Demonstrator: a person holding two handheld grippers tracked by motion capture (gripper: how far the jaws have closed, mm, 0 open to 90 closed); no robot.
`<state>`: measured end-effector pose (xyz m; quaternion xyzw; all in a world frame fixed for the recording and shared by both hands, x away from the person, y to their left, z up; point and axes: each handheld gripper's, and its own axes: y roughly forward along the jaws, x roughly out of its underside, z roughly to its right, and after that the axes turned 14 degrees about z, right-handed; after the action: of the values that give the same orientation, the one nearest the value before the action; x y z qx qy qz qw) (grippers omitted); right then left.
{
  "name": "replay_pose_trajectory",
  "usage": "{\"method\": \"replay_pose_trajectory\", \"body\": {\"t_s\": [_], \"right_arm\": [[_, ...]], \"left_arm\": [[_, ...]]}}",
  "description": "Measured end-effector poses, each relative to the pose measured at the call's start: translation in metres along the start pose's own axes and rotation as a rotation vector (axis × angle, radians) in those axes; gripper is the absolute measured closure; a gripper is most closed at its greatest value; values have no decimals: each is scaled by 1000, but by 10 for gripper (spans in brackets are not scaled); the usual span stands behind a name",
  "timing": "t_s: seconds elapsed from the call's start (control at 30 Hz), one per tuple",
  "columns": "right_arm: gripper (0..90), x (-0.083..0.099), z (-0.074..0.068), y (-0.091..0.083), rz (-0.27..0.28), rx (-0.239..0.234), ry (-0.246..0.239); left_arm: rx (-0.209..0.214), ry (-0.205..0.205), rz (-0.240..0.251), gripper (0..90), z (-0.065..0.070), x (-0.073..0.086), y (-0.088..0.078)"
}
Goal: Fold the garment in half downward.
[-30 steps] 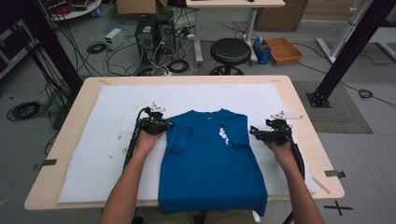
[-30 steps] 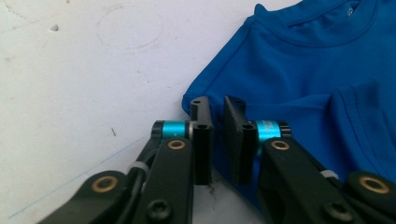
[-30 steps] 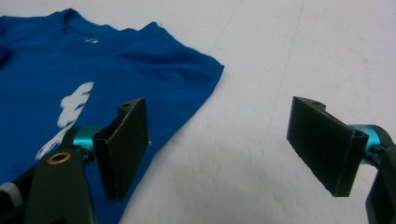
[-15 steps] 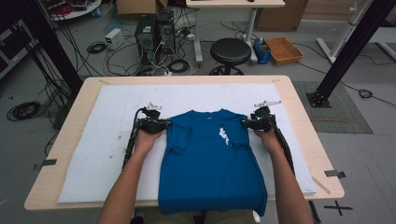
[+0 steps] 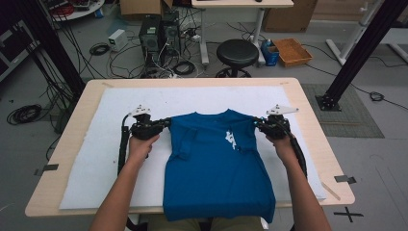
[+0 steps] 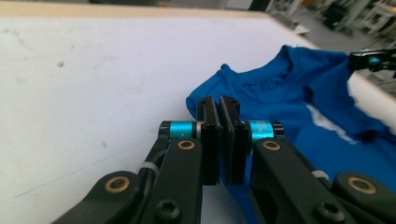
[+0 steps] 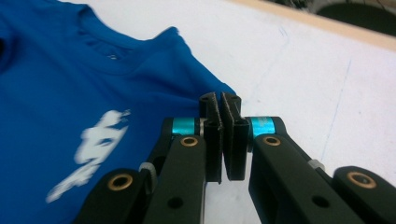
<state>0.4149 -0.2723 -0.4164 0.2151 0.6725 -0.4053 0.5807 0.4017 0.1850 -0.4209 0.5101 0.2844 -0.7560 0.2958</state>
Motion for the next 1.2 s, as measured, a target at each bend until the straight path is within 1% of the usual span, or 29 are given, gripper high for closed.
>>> {"method": "replay_pose_trajectory", "body": {"t_s": [0.03, 0.1, 0.13, 0.23, 0.27, 0.3, 0.33, 0.37, 0.43, 0.53, 0.57, 0.63, 0.7, 0.73, 0.8, 0.9, 0.93, 0.97, 1.0, 1.03, 1.07, 1.1, 1.13, 1.17, 1.2], "right_arm": [[881, 0, -3, -7, 18, -14, -6], [881, -1, -9, -21, 44, -43, -2], [881, -1, -14, -30, 52, -58, -7], [881, 1, -23, -46, 64, -101, -20], [881, 4, -30, -56, 71, -128, -19], [881, 4, -30, -56, 71, -128, -19], [881, 6, -31, -61, 75, -139, -24], [881, 8, -33, -65, 72, -150, -19], [881, 13, -37, -74, 62, -178, -5], [881, 22, -43, -85, 33, -207, -11], [881, 24, -45, -89, 22, -216, -7], [881, 29, -48, -98, 19, -239, -9], [881, 34, -51, -107, -4, -251, -4], [881, 36, -52, -111, -12, -254, -12], [881, 41, -52, -118, -28, -263, -11], [881, 49, -53, -126, -62, -282, 11], [880, 51, -53, -128, -69, -285, 12], [868, 53, -54, -128, -73, -296, 25], [762, 53, -54, -128, -77, -305, 44], [662, 52, -53, -126, -70, -304, 74], [593, 50, -52, -125, -59, -291, 111], [553, 46, -51, -122, -42, -278, 135], [512, 42, -50, -120, -30, -262, 145], [459, 38, -50, -116, -14, -238, 142], [423, 34, -49, -111, -3, -201, 129]], "left_arm": [[20, 4, 7, 870, 4, 0, -4], [57, 15, 10, 870, 11, -1, -16], [64, 13, 13, 870, 14, -1, -20], [107, 7, 20, 870, 22, 1, -35], [125, 4, 16, 870, 25, 3, -40], [138, 13, 11, 870, 27, 4, -45], [149, 12, 5, 870, 30, 7, -49], [160, 14, -6, 870, 32, 9, -53], [191, 0, -19, 870, 35, 16, -60], [236, 1, -68, 870, 42, 27, -69], [247, 10, -87, 870, 44, 31, -72], [267, 17, -115, 870, 48, 37, -78], [282, 13, -131, 870, 50, 43, -85], [288, 13, -144, 870, 51, 45, -88], [301, 9, -184, 870, 52, 50, -92], [322, 35, -239, 870, 56, 54, -97], [326, 34, -242, 868, 57, 55, -98], [318, 36, -237, 840, 58, 55, -98], [302, 26, -229, 705, 57, 53, -97], [275, 19, -217, 615, 56, 51, -95], [235, 30, -195, 545, 56, 49, -93], [201, 40, -170, 469, 55, 46, -90], [170, 49, -150, 431, 54, 42, -87], [116, 67, -127, 419, 53, 38, -83], [71, 70, -106, 377, 53, 34, -78]]}}
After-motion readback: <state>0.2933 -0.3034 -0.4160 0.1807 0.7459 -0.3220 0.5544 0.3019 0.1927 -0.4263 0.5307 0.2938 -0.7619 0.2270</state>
